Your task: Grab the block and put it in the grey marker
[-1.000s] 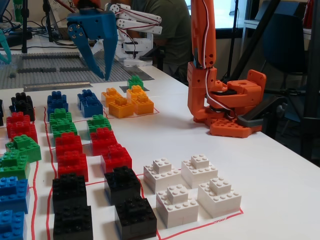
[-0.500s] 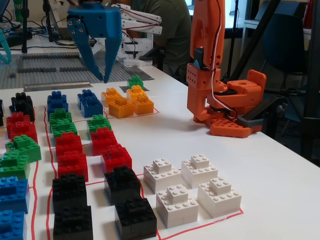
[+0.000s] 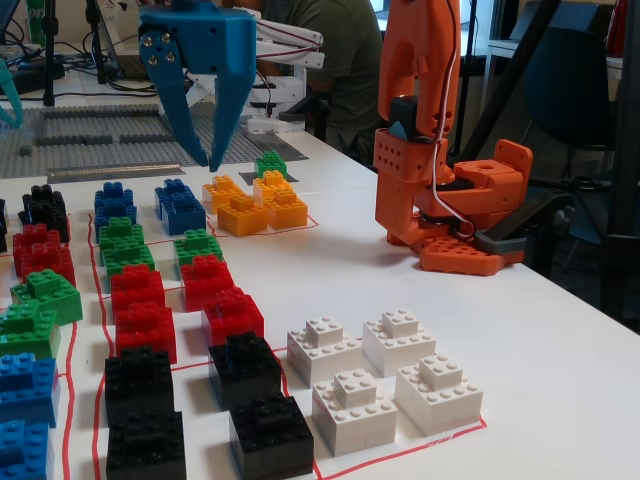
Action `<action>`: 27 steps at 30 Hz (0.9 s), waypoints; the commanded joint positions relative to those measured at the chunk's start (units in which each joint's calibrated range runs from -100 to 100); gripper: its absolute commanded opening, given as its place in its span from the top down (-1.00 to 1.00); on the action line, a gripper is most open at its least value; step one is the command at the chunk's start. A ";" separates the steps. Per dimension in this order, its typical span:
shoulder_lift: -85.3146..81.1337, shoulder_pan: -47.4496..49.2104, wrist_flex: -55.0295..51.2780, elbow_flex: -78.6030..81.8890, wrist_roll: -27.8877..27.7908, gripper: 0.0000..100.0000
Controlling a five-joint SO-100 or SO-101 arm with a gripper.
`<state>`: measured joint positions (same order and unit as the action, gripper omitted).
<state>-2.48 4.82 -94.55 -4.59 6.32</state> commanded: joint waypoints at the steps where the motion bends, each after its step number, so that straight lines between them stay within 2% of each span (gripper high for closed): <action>1: -3.48 0.84 -0.55 -6.26 1.03 1.00; 27: -3.65 1.25 -1.61 -5.99 1.47 1.00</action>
<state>-2.39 5.00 -95.51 -6.47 7.01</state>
